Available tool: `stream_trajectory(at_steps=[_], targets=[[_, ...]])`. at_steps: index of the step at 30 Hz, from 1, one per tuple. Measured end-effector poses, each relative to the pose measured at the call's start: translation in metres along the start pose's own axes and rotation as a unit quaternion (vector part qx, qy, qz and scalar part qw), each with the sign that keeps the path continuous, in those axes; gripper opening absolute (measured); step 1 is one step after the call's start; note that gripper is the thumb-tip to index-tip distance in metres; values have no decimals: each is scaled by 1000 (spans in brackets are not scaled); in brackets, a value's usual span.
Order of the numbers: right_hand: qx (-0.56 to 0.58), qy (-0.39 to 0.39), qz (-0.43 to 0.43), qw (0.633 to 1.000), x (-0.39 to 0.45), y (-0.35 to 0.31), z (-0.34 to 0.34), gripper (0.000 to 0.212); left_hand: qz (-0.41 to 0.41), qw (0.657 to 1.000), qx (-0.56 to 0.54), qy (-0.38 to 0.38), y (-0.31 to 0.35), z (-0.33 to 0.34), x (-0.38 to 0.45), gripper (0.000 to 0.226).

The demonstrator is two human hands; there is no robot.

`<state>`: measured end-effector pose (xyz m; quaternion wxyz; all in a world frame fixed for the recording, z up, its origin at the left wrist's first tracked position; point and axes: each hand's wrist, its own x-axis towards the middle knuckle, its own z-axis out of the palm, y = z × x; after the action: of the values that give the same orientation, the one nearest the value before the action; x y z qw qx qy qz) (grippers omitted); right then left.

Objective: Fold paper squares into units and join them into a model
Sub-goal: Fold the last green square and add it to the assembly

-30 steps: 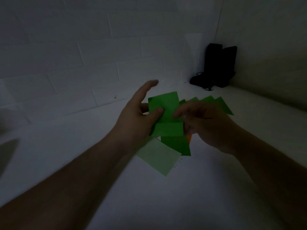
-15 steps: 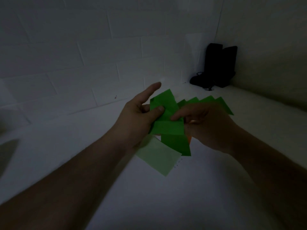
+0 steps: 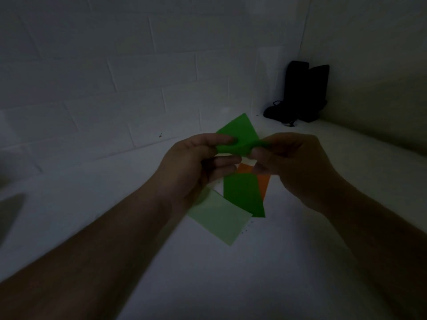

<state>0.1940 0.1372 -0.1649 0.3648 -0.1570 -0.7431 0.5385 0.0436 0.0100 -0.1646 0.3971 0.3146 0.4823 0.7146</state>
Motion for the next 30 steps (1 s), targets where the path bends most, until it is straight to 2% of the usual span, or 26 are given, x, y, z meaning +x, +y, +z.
stream_trajectory(at_steps=[2,4,7,9,15,19,22,24,26,30], targets=[[36,19,12,999,1,-1,-1,6,-3,1000,-15,-4,-1,1,0,44],[33,24,11,999,2,0,-2,14,6,1000,12,-23,-4,0,-1,38],[37,34,3,999,2,1,-1,9,69,992,107,-21,-9,-1,-1,23],[38,31,1,999,1,1,-1,11,106,986,132,2,-10,-2,0,18],[33,12,22,999,0,1,1,12,145,974,167,40,-10,-5,3,17],[49,-12,74,996,0,1,0,27,165,968,187,39,-9,-7,2,17],[51,-12,74,996,0,1,0,21,182,955,234,31,-8,-9,1,18],[49,-11,65,997,1,1,0,14,189,952,238,33,-7,-9,0,16],[41,-1,58,997,1,1,0,16,189,954,228,44,-7,-9,1,12],[20,26,33,999,1,2,2,10,166,969,176,49,-9,-5,2,15]])
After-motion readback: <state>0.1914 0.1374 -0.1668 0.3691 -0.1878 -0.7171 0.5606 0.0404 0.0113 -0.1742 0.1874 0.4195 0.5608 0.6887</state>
